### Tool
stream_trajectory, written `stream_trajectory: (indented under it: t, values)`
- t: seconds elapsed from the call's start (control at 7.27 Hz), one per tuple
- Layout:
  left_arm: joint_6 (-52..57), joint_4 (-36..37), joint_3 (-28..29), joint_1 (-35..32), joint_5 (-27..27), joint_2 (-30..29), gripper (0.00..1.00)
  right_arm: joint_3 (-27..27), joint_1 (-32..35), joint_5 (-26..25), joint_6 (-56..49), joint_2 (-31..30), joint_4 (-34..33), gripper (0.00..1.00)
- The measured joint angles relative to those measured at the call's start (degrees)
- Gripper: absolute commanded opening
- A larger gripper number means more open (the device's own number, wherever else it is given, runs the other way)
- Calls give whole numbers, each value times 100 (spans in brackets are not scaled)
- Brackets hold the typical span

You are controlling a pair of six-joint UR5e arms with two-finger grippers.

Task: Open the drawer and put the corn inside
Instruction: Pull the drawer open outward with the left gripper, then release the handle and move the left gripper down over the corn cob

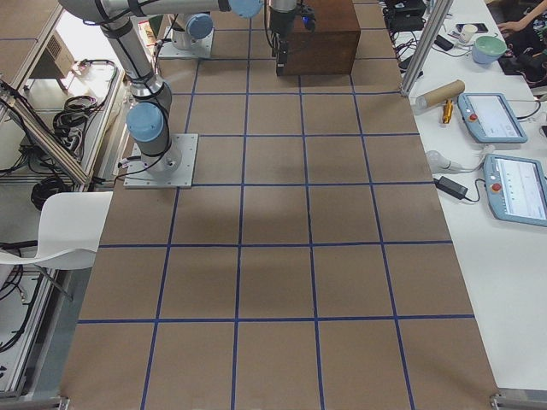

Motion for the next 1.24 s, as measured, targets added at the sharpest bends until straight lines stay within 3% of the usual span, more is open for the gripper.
stream_trajectory:
  t: [1.24]
  values:
    - [164,-52,211,213,147,147,100,0,0,0,0,2,0,100]
